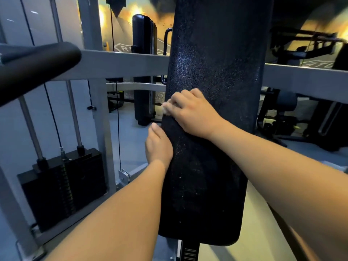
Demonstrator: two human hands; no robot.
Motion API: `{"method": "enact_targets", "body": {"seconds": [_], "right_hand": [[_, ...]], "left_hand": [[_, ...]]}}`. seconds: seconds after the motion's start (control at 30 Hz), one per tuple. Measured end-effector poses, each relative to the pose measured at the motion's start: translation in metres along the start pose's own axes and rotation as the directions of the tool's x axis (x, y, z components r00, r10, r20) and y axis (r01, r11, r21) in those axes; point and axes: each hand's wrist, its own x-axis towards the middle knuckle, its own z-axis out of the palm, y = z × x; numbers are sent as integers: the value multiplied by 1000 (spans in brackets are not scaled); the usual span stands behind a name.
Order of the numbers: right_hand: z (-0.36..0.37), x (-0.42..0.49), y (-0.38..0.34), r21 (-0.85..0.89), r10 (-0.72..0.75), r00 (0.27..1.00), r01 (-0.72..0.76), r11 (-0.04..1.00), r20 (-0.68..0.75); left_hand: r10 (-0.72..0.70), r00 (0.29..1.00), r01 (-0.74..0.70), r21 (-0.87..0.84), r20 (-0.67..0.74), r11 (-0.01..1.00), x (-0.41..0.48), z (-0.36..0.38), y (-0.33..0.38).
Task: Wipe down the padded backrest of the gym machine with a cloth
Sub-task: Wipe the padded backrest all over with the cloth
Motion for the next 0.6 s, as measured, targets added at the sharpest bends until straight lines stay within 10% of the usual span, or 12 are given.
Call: {"method": "enact_targets", "body": {"seconds": [0.1, 0.27, 0.47, 0.6], "right_hand": [[-8, 3, 36, -109, 306, 945, -318, 942, -116], [-19, 1, 45, -100, 792, 599, -801, 591, -117], [-34, -47, 29, -59, 477, 878, -474, 878, 39], [-49, -59, 45, -93, 405, 908, -396, 913, 108]], "left_hand": [[-8, 1000, 8, 27, -8, 1000, -2, 0, 0], [3, 1000, -3, 41, -1, 999, 2, -1, 0], [-27, 999, 25, 90, 22, 996, 0, -4, 7], [164, 982, -140, 223, -91, 965, 10, -5, 40]]}}
